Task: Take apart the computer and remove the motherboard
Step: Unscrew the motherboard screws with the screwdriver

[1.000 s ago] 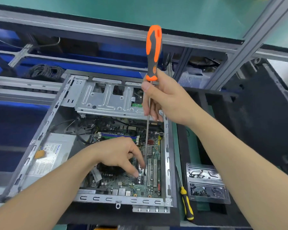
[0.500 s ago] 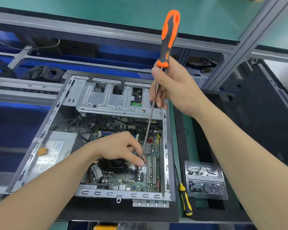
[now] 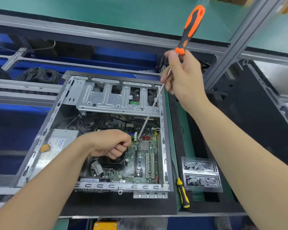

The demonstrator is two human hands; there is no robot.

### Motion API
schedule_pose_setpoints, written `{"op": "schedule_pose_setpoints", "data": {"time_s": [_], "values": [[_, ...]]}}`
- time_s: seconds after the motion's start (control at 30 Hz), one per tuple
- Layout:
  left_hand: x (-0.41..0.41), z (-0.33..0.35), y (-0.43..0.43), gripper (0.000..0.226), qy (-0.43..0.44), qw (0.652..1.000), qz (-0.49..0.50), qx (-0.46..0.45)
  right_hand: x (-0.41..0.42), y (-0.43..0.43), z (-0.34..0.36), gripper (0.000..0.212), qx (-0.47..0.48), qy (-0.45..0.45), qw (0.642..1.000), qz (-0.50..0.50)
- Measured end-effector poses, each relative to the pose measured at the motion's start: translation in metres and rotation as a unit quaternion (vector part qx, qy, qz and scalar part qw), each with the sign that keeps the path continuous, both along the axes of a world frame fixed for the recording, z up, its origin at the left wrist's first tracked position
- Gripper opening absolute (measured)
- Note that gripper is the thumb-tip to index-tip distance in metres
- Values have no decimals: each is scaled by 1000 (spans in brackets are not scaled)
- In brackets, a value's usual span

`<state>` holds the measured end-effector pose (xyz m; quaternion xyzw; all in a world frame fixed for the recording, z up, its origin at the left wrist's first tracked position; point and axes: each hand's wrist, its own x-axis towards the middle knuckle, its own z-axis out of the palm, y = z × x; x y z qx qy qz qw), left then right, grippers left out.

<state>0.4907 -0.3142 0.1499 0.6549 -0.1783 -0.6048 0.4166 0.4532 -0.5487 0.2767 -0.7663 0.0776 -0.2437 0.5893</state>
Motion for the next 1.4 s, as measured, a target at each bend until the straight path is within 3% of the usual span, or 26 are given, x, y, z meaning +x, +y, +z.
{"op": "schedule_pose_setpoints", "data": {"time_s": [0.1, 0.23, 0.43, 0.53, 0.77, 1.1, 1.27, 1.4], "values": [[-3, 5, -1, 29, 78, 992, 96, -2, -1, 1, 6, 30, 18, -10, 999, -44], [-9, 15, -11, 43, 163, 955, 233, -80, -12, 8, -1, 28, 77, 29, 996, -32], [-35, 45, -43, 17, 284, 888, 309, -187, -41, 11, -25, 33, 155, 86, 984, -7], [-59, 62, -74, 22, 271, 870, 351, -217, -54, -4, -34, 32, 154, 96, 983, -14], [-125, 80, -174, 34, 181, 829, 477, -230, -81, -76, -61, 5, 71, 126, 988, -55], [-137, -13, -289, 28, 200, 719, 660, -86, -94, -169, -146, 19, 4, 288, 956, -50], [-118, -54, -313, 22, 185, 745, 641, -9, -97, -189, -199, 22, 139, 381, 914, -27], [-105, -67, -333, 42, 159, 808, 567, 20, -101, -196, -226, 15, 173, 420, 891, -3]]}}
